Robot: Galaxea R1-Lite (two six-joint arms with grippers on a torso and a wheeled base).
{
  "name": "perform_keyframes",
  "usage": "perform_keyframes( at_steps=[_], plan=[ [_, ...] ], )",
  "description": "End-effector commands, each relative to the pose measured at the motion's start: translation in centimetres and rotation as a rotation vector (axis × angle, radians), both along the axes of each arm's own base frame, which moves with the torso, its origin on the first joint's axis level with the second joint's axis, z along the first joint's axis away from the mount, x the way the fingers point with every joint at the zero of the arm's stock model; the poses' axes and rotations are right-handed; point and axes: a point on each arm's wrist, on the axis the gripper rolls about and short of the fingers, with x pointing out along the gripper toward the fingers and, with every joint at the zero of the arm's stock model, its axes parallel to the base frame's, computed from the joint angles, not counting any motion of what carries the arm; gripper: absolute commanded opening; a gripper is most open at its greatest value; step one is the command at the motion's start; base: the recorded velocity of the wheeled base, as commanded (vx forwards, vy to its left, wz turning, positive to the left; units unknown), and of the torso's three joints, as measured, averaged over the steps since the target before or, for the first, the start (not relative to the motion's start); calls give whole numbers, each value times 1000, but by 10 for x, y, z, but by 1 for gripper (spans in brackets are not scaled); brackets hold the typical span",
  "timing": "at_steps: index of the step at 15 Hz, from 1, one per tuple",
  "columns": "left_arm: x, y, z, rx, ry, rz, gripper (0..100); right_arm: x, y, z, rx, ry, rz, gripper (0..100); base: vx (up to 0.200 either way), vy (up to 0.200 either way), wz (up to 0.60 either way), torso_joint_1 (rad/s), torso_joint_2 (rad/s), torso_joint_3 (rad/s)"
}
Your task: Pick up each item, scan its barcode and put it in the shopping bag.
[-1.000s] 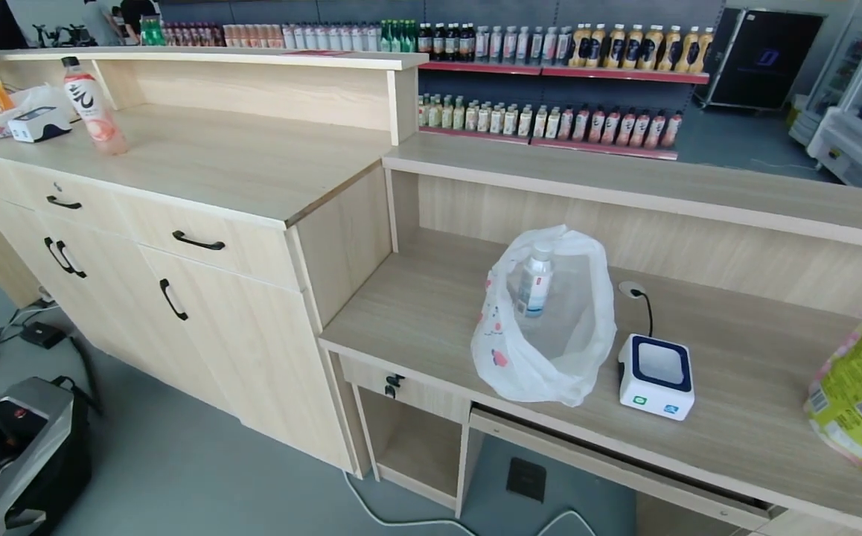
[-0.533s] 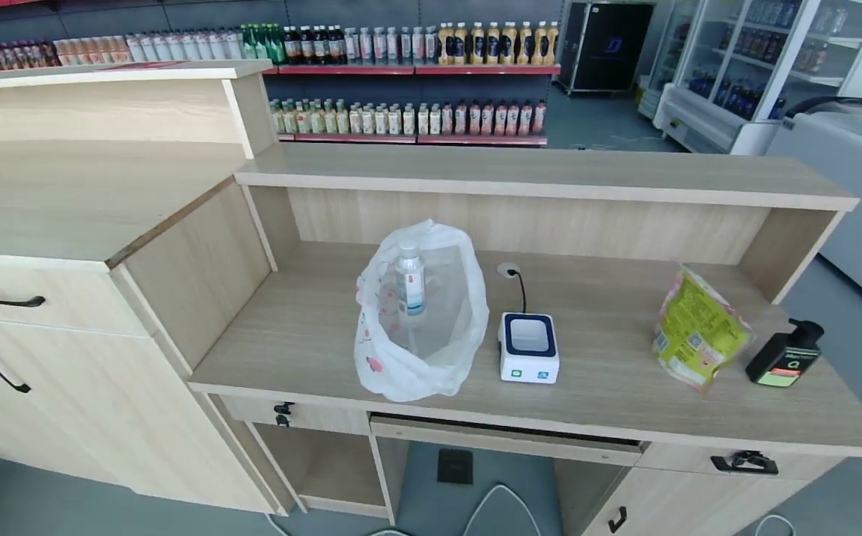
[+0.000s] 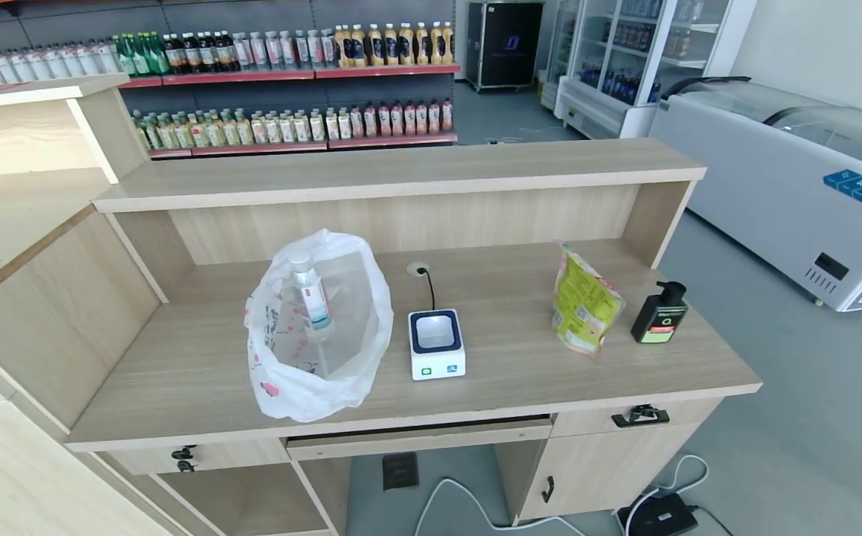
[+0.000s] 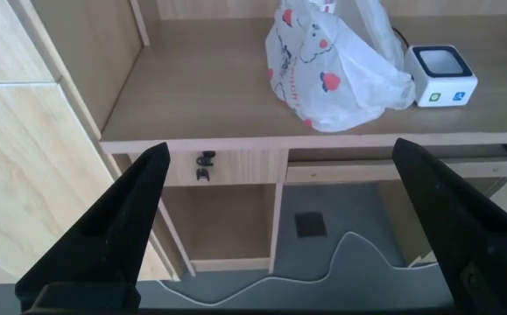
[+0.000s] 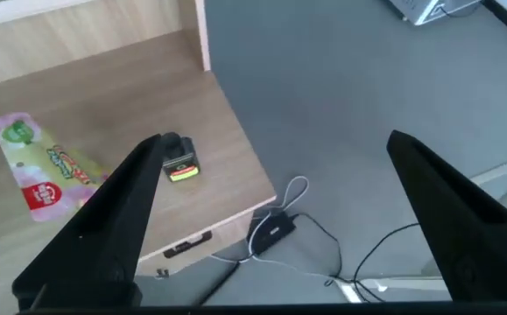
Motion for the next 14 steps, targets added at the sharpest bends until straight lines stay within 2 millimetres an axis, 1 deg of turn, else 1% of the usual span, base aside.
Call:
perform_keyframes(
  at_steps=[1, 2, 3, 4, 6, 8, 11, 14],
  plan=[
    [0, 0, 0, 0, 0, -1, 100, 33, -7, -22, 49, 96, 77, 100, 0, 0, 0, 0, 0, 0],
    [0, 0, 0, 0, 0, -1, 100, 37, -5, -21, 70, 90, 145, 100, 0, 0, 0, 0, 0, 0],
    [0, 0, 0, 0, 0, -1, 100, 45, 1, -23, 100, 88, 253, 100, 0, 0, 0, 0, 0, 0],
    [0, 0, 0, 0, 0, 1, 100, 50, 5, -25, 108, 94, 297, 100, 0, 0, 0, 0, 0, 0],
    [0, 0, 0, 0, 0, 1, 100, 60, 7, -34, 103, 126, 322, 100, 0, 0, 0, 0, 0, 0],
    [0, 0, 0, 0, 0, -1, 100, 82, 5, -55, 91, 185, 338, 100, 0, 0, 0, 0, 0, 0],
    [0, 0, 0, 0, 0, -1, 100, 108, 3, -80, 106, 225, 343, 100, 0, 0, 0, 0, 0, 0],
    [0, 0, 0, 0, 0, -1, 100, 124, 8, -94, 106, 240, 366, 100, 0, 0, 0, 0, 0, 0]
  ],
)
